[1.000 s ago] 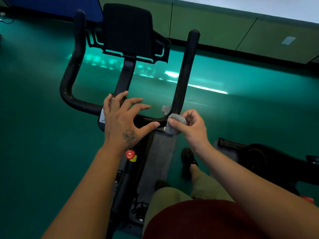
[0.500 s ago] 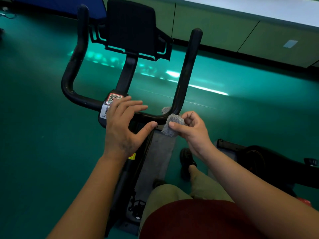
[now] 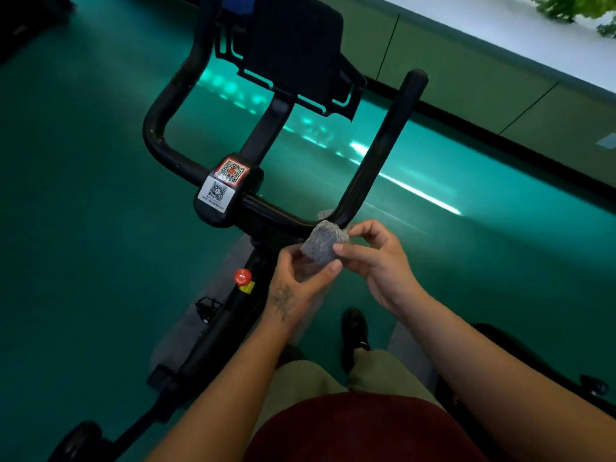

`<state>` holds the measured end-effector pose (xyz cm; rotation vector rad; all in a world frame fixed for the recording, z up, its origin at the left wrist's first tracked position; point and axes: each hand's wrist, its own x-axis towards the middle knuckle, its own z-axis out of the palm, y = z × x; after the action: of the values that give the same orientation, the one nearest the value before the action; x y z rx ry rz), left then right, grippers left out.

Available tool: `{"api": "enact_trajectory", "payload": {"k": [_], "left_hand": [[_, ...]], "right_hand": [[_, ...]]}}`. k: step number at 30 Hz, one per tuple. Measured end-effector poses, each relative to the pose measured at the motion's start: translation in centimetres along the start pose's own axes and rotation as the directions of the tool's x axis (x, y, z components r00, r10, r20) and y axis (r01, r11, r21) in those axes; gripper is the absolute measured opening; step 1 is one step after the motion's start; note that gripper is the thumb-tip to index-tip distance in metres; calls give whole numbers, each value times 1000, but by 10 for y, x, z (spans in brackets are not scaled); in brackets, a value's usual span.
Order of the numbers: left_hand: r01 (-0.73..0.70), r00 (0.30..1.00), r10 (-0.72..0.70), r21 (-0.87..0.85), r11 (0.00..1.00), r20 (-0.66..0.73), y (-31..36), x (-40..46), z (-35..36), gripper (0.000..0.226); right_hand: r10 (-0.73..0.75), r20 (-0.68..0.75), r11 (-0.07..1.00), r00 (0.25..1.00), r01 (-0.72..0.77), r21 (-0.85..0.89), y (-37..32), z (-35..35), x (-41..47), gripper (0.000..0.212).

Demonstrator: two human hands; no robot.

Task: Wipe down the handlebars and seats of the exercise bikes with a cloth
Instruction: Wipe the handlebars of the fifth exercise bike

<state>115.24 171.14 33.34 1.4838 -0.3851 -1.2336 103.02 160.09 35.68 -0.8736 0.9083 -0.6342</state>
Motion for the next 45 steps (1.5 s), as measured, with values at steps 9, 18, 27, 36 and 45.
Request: {"api": "enact_trajectory", "payload": {"k": [9, 18, 27, 36, 45], "left_hand": [[12, 987, -53, -252, 968, -154, -6, 20, 36, 78], [-71, 961, -67, -473, 878, -269, -5, 16, 58, 99], [-205, 932, -52, -640, 741, -359, -9, 12, 72, 102], [-299, 894, -52, -681, 668, -444, -12, 7, 69, 84], [-324, 858, -78, -654, 684, -508, -1, 5, 59, 65]], "right_hand": [[86, 261, 989, 962, -52, -135, -21, -44, 13, 42], [-83, 584, 613, 808, 503, -609, -77, -77, 44, 42], [-180, 922, -446, 342, 808, -386, -162, -77, 118, 40], [-64, 966, -458, 251, 852, -251, -143, -61, 135, 51], [-101, 952, -353, 289, 884, -306, -128, -55, 144, 48]]}}
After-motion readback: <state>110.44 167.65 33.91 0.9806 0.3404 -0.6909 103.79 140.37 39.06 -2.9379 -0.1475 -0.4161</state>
